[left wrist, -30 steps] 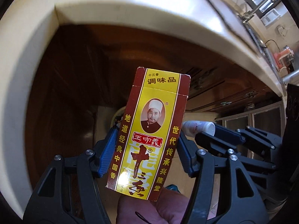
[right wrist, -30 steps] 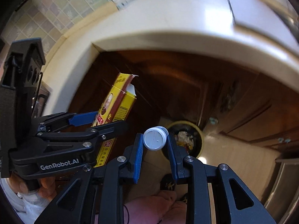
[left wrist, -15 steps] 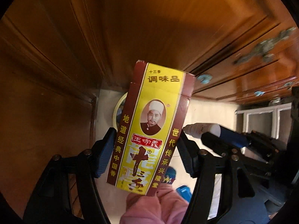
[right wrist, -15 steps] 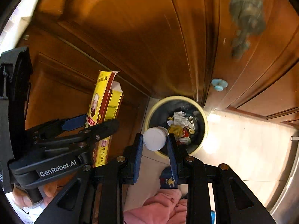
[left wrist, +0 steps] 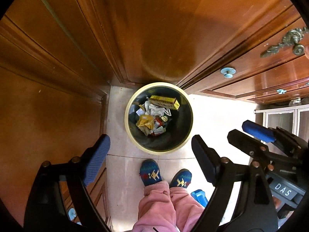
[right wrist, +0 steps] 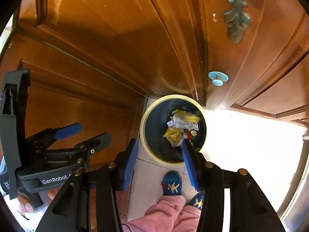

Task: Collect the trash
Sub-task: 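Open both tools over the bin, dropping box and bottle, then raise both tools back over the counter trash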

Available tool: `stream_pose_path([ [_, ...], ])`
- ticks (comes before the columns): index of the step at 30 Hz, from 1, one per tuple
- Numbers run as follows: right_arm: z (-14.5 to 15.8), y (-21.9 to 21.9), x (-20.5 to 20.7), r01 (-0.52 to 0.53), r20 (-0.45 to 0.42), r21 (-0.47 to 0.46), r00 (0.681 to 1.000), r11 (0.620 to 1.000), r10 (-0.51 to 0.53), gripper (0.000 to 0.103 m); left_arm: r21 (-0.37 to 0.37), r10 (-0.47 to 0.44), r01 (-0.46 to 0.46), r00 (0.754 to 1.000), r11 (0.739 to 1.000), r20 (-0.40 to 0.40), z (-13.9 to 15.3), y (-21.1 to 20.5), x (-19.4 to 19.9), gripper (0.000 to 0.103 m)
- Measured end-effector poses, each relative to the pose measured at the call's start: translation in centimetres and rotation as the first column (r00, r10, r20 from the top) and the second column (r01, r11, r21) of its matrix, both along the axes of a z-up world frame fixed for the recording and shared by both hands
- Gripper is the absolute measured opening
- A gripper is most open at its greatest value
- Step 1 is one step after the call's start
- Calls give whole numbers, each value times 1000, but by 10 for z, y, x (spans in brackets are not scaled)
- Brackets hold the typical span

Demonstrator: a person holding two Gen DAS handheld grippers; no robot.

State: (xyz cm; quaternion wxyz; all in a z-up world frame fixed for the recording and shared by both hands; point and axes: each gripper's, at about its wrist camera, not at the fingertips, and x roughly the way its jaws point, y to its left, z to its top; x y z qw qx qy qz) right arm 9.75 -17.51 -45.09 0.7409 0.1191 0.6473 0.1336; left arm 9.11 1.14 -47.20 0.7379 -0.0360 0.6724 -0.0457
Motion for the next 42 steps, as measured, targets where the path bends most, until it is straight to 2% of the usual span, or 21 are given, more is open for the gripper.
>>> stream_pose_path([
  [5,31,-9,-7,2,15,0,1000,1000,-2,47,-1,9,-9,1000,1000,14,32,-12,-5,84],
  [9,62,-19,-15,5,31,3,1000,1000,-5,47,-6,6,-6,999,1000,39,74,-19,-10,84],
  [16,151,-34,-33,26,96,27,995,999,-28,48,10,-41,40,991,999,128,175,-32,-19,84],
  [24,262,-44,-49,49,204,52,977,997,-59,48,38,-105,99,961,994,256,293,-39,-26,84],
  [31,364,-50,-62,72,343,70,935,995,-92,52,78,-173,154,901,985,397,387,-40,-28,84],
  [34,403,-47,-64,72,413,59,906,996,-90,52,133,-222,180,860,975,460,421,-44,-25,84],
  [42,486,-37,-51,120,530,18,840,993,-112,54,163,-272,218,753,962,599,505,-43,-6,84],
])
